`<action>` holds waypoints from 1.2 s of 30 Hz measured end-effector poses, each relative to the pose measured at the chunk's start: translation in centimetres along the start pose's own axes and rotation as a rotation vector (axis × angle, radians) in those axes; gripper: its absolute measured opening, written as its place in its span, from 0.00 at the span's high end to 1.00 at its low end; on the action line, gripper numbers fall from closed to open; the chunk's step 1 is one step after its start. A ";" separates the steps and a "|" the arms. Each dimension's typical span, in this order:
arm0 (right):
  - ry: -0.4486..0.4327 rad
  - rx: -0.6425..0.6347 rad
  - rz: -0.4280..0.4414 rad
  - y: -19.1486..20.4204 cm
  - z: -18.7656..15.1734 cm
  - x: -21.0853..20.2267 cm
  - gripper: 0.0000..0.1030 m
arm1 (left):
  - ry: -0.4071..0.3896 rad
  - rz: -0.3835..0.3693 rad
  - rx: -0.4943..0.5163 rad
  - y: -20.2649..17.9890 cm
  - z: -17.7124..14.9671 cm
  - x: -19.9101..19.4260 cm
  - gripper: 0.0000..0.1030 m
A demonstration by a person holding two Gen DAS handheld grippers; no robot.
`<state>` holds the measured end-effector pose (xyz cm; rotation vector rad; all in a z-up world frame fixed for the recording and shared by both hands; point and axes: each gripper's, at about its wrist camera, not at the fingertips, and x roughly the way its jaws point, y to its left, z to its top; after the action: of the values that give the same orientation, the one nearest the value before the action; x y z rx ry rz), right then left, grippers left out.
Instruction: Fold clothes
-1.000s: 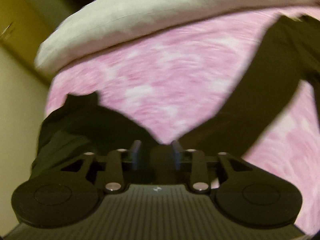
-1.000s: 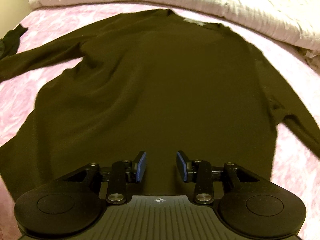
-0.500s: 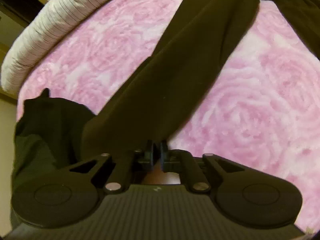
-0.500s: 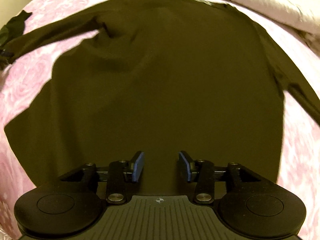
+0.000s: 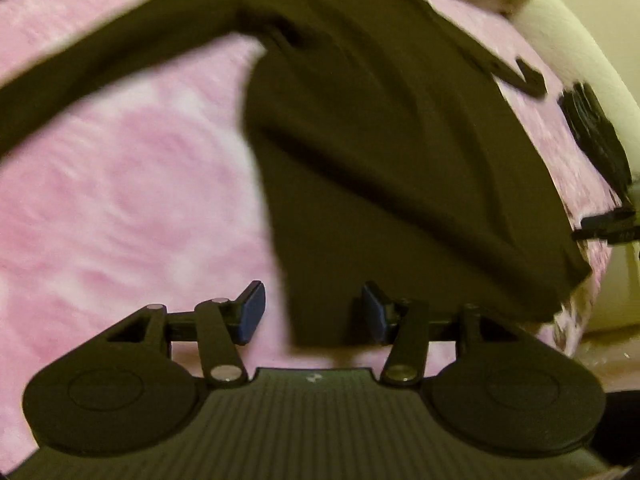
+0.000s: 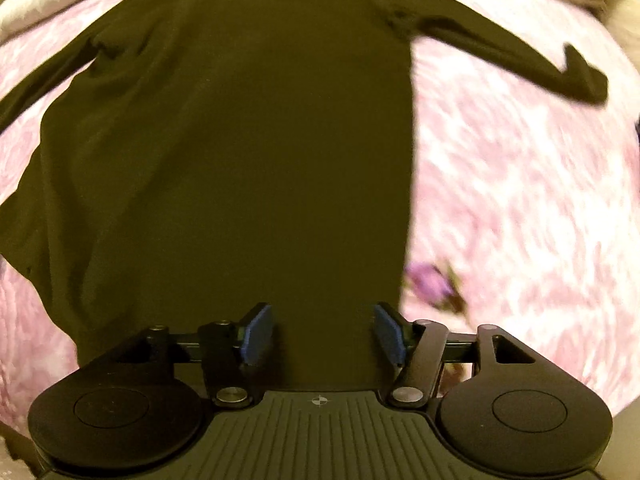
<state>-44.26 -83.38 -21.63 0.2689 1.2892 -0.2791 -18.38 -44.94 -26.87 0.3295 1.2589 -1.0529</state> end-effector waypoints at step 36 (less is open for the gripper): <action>0.209 0.058 0.075 -11.5 -5.5 -2.5 0.63 | 0.327 0.082 0.098 -7.4 -8.2 -4.0 0.82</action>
<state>-53.90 -92.07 -21.07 0.4032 1.4751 -0.2295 -29.00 -41.03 -23.64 0.6435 1.4728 -1.0190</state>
